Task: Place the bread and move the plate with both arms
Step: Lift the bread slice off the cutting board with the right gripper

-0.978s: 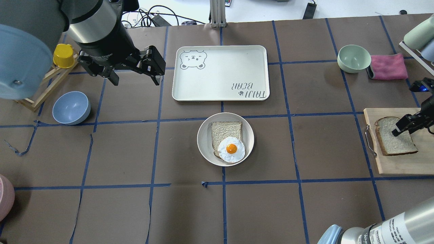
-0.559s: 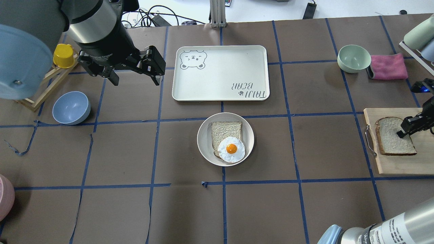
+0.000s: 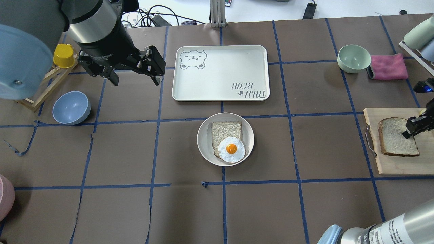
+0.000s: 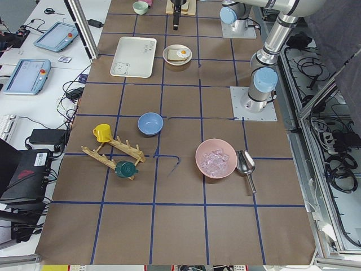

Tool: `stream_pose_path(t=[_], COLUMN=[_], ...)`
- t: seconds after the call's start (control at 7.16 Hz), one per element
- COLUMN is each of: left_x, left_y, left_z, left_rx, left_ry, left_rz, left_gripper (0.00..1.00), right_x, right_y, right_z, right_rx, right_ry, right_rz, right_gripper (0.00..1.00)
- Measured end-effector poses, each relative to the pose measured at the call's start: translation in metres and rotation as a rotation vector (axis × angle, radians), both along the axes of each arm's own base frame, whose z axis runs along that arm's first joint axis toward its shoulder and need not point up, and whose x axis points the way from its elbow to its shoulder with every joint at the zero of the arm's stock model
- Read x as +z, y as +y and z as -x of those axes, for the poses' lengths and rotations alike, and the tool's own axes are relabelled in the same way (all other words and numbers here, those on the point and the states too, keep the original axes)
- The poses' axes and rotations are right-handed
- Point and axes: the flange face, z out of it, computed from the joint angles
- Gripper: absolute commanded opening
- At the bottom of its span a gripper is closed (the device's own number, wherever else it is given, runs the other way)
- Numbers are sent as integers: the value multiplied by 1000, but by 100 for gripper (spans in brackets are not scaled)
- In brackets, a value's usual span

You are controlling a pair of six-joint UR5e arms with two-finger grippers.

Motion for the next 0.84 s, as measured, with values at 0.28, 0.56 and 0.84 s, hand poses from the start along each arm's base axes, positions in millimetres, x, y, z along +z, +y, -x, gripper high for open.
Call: stream_pose_path(t=[0.28,0.56,0.84], left_x=[0,0,-1], left_y=[0,0,0], left_z=[0,0,0], left_rx=[0,0,0], left_ry=[0,0,-1], left_rz=[0,0,-2], left_gripper=[100,100,100], right_x=[32,54,77], right_y=[0,-1,-2], right_z=[-9,-21,-40], right_rx=[-7,-10,18], right_ry=[38,66,79], right_rz=[36,57,59], right_gripper=[0,0,0])
